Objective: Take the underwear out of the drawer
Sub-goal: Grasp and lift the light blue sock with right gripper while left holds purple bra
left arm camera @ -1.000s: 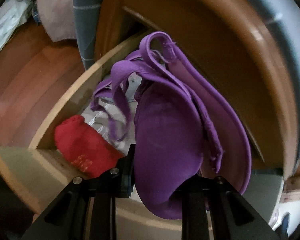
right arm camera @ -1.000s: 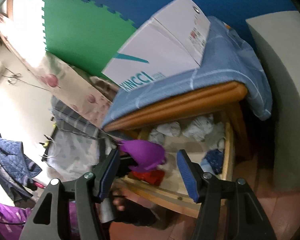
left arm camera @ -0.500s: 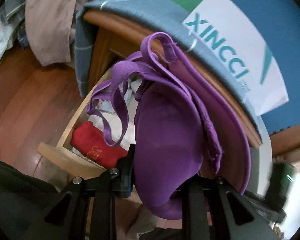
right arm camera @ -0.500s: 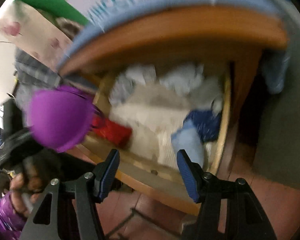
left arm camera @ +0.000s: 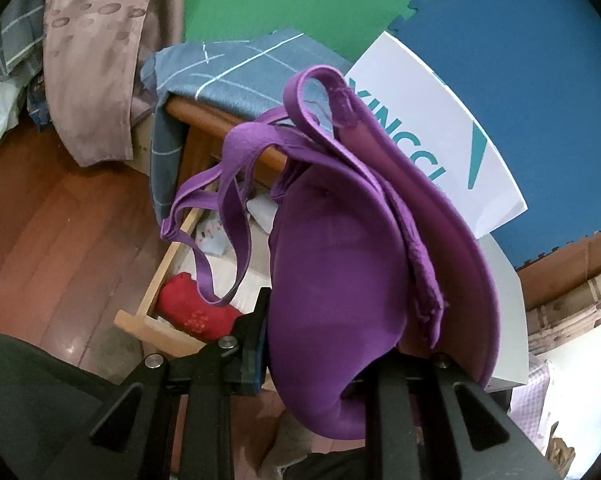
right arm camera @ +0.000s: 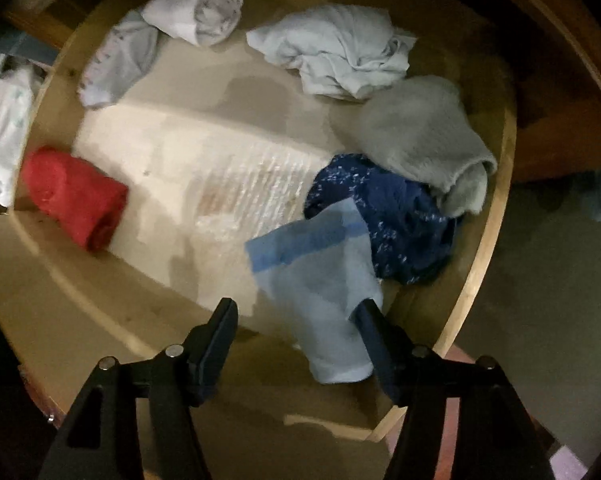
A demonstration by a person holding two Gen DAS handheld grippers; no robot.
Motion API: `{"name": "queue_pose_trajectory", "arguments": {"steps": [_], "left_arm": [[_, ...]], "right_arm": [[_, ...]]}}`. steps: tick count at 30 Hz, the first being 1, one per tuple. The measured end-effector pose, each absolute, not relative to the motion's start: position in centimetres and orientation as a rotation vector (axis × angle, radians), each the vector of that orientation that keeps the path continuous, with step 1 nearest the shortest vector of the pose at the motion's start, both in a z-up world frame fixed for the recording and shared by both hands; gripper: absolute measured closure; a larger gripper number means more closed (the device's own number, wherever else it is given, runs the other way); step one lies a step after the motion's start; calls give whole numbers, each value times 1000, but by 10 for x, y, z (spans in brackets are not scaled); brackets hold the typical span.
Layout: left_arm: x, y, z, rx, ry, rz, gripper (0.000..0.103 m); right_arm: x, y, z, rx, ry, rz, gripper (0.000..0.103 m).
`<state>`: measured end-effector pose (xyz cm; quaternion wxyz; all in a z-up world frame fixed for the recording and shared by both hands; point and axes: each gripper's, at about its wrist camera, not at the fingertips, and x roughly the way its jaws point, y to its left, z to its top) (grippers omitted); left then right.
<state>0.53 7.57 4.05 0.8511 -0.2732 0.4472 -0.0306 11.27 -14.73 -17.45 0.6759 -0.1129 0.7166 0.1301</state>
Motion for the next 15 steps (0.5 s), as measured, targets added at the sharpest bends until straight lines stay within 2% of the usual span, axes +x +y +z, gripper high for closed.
{"name": "queue_pose_trajectory", "arguments": {"steps": [5,7,8,15], "left_arm": [[7,79,41,-566,939,-76,81],[7,79,43,-554,936,-76,81],[7,79,43,-552,935,-77,81],[7,81,50,-548,929,-91,81]], "right_arm": [[111,-137,-187,-351,1612,293,31],[107,-136,-185,-365,1577,321,42],[106,-135,-183,-377,1557,325,70],[99,-153,-158,-163,1492,418,75]]}}
